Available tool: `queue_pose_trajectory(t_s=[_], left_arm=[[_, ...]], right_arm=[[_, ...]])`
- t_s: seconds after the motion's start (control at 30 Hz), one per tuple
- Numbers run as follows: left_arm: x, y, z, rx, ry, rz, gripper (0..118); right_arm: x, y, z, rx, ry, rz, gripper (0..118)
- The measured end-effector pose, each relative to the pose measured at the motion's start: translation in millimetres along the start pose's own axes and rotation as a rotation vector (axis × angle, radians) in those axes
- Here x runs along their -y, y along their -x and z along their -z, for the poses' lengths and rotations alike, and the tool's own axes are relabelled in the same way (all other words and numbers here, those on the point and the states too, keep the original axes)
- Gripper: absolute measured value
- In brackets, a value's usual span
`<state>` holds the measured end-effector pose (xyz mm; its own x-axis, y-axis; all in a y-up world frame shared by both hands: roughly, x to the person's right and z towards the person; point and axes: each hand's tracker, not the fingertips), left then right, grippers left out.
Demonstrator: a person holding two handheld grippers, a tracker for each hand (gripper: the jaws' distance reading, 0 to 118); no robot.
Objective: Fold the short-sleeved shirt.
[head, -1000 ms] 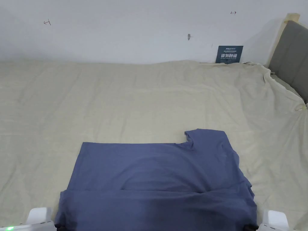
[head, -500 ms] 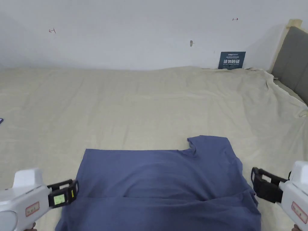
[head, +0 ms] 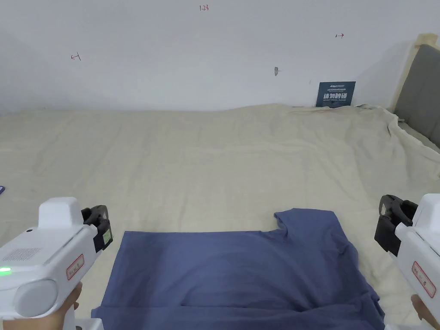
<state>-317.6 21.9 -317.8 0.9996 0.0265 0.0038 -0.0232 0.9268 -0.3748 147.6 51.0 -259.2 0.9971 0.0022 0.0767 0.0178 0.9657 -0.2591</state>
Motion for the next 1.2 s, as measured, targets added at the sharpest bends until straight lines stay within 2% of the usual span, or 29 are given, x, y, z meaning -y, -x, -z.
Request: queue_pose_trajectory(t_s=[0.1, 0.17, 0.47, 0.53, 0.57, 0.6, 0.63, 0.7, 0.9, 0.97, 1.0, 1.03, 1.07, 1.1, 1.13, 1.2], left_arm=[[-1.7, 4.3, 31.4, 0.038, 0.085, -0.039, 0], [0.3, 8.4, 55.6, 0.03, 0.101, -0.037, 0], [30.6, 38.4, 193.2, 0.024, 0.41, -0.015, 2], [40.4, 44.8, 223.2, 0.026, 0.503, -0.046, 19], [45.0, 47.5, 236.1, 0.018, 0.531, -0.048, 33], [49.7, 49.2, 249.3, -0.002, 0.567, -0.038, 58], [54.5, 50.2, 261.5, -0.023, 0.597, -0.03, 74], [62.8, 51.5, 279.0, -0.035, 0.613, -0.005, 86], [79.0, 56.7, 313.8, -0.052, 0.67, -0.043, 84], [82.2, 54.7, 316.4, -0.057, 0.689, -0.061, 73], [83.9, 52.3, 317.0, -0.052, 0.705, -0.06, 71], [82.6, 50.1, 314.3, -0.065, 0.693, -0.042, 64], [81.1, 48.3, 312.4, -0.068, 0.692, -0.037, 48], [79.2, 45.2, 309.5, -0.061, 0.679, -0.018, 22], [78.2, 41.3, 307.2, -0.047, 0.663, 0.036, 5], [78.5, 37.1, 305.1, 0.024, 0.688, 0.04, 2]], right_arm=[[0.7, 3.0, 14.0, 0.002, 0.009, -0.015, 0], [2.0, 2.5, 21.7, -0.008, 0.021, -0.005, 0], [23.3, 2.1, 61.2, 0.01, 0.104, -0.011, 0], [29.5, 0.6, 70.0, 0.018, 0.124, -0.008, 0], [31.8, -0.1, 74.2, 0.022, 0.137, -0.01, 0], [34.3, 0.5, 78.1, 0.025, 0.149, -0.012, 0], [36.9, -0.4, 81.9, 0.031, 0.157, -0.012, 0], [41.6, -3.1, 89.1, 0.04, 0.175, -0.011, 0], [55.6, -2.5, 103.4, 0.069, 0.227, -0.008, 0], [60.3, -3.6, 105.3, 0.071, 0.237, 0.006, 0], [62.3, -3.8, 106.1, 0.072, 0.246, 0.009, 0], [64.2, -4.2, 107.0, 0.073, 0.252, 0.011, 0], [65.5, -4.9, 107.7, 0.074, 0.257, 0.012, 0], [66.9, -6.2, 109.1, 0.074, 0.262, 0.015, 0], [67.7, -7.9, 111.2, 0.071, 0.269, 0.019, 0], [68.9, -11.6, 118.4, 0.068, 0.284, 0.024, 0]])
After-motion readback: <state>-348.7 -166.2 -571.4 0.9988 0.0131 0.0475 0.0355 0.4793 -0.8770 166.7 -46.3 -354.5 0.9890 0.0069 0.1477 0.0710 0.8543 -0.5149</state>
